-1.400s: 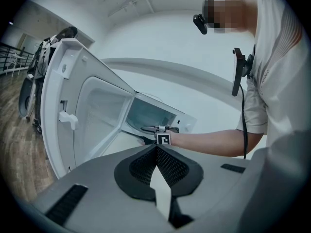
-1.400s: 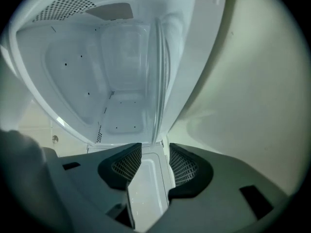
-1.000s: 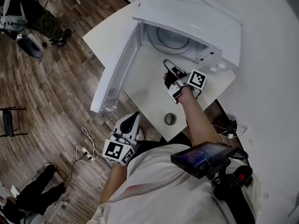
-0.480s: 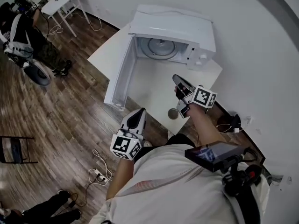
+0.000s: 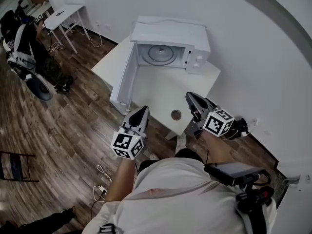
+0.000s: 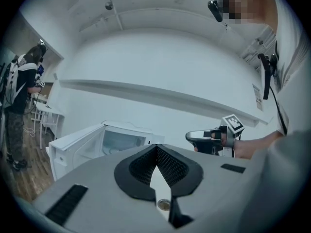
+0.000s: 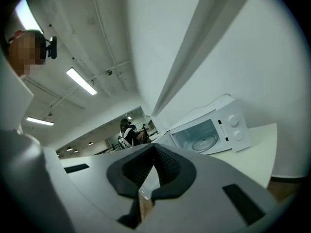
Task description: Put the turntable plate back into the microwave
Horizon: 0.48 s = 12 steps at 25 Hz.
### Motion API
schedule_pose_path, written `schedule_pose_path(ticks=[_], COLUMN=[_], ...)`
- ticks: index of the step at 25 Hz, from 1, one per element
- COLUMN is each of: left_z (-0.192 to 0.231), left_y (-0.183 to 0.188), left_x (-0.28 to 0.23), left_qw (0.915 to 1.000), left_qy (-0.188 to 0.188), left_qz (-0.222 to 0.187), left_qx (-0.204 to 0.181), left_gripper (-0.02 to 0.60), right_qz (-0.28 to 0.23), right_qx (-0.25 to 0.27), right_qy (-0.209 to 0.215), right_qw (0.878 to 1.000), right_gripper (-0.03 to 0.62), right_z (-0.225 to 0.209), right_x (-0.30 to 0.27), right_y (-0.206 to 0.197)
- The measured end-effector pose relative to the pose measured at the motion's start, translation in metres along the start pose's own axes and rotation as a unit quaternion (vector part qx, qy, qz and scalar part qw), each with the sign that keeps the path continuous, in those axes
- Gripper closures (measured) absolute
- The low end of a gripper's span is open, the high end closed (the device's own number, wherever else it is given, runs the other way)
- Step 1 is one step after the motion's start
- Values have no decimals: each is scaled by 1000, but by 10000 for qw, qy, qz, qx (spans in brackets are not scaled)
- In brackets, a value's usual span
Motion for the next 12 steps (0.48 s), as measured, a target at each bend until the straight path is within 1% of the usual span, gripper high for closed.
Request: schedule_pose_path(ticks=[5,9,12], left_z=[-15,-33,-46], left_y=[16,20,18], left_x=[0,5,2], left_qw=[9998,9992,9990], left_qy=[-37,101,256], left_qz=[-25,-40,-13], left_qx=[-218,-393,-363], left_gripper=[571,571,571], right_qz=[-66,-124,-193], right_qx=[523,956,1083], right_qy=[-130,-136,-54], right_qw=[9985,9953,9939], right_gripper=[588,588,588], right_z=[16,21,18], right_x=[30,49,62], right_y=[6,19,30])
Point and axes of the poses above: the fingertips, and each gripper's own axes: x backward along the fingers, z to its left, y out of its top, the point moved 1 cm from there along x, backward along the fingers, and after that the axes turned 3 degrees about y, right-handed, at the moved point
